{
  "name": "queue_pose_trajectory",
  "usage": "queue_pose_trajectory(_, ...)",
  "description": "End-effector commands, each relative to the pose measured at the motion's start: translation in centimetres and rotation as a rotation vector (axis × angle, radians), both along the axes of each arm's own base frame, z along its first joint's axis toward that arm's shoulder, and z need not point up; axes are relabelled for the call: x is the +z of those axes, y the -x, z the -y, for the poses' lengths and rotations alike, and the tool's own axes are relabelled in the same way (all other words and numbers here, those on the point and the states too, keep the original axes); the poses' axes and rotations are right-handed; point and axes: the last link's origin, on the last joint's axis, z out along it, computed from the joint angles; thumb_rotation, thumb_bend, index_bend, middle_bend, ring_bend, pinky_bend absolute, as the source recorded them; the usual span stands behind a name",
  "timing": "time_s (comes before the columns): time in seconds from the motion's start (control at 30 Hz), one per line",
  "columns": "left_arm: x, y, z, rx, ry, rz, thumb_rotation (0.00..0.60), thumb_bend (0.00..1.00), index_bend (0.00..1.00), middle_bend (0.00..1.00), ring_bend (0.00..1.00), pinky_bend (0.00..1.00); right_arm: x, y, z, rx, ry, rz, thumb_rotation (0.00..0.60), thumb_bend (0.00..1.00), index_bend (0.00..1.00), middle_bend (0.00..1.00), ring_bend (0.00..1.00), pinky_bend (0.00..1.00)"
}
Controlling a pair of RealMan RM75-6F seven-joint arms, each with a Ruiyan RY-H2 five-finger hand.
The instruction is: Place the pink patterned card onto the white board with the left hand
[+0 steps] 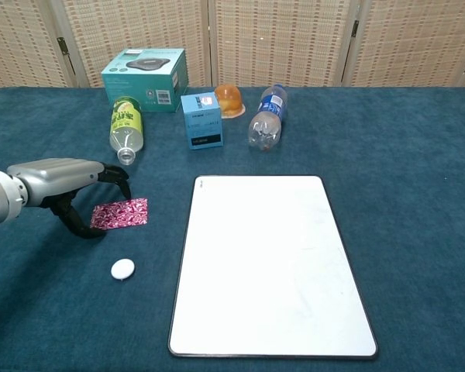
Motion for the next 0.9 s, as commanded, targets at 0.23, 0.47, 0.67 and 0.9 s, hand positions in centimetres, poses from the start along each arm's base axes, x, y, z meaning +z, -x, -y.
queue_pose_trajectory(0.23,-0.2,0.1,0.1,0.005,0.002,0.001,0.600,0.34,0.30,0.11,0.06,0.00,0.0,0.0,0.0,-0.001,-0.001,0.000,0.600,0.25,0.15,0.16,0.16,0.15)
queue_pose_trajectory(0.47,-0.4,0.0,0.3,-0.006,0.002,0.004,0.600,0.34,0.34,0.11,0.06,0.00,0.0,0.1,0.0,-0.003,-0.001,0.000,0.600,0.25,0.15,0.16,0.16,0.15)
queue_pose_trajectory(0.67,-0.3,-0.3,0.6,-0.030,0.000,0.016,0.600,0.34,0.37,0.11,0.07,0.00,-0.1,0.1,0.0,-0.003,-0.001,0.001,0.600,0.25,0.15,0.16,0.16,0.15)
queue_pose_trajectory(0.9,0.4,-1.2,0.5,-0.063,-0.009,0.046,0.600,0.34,0.40,0.11,0.07,0.00,0.0,0.0,-0.1,-0.002,0.000,-0.002,0.600,0.25,0.15,0.16,0.16,0.15)
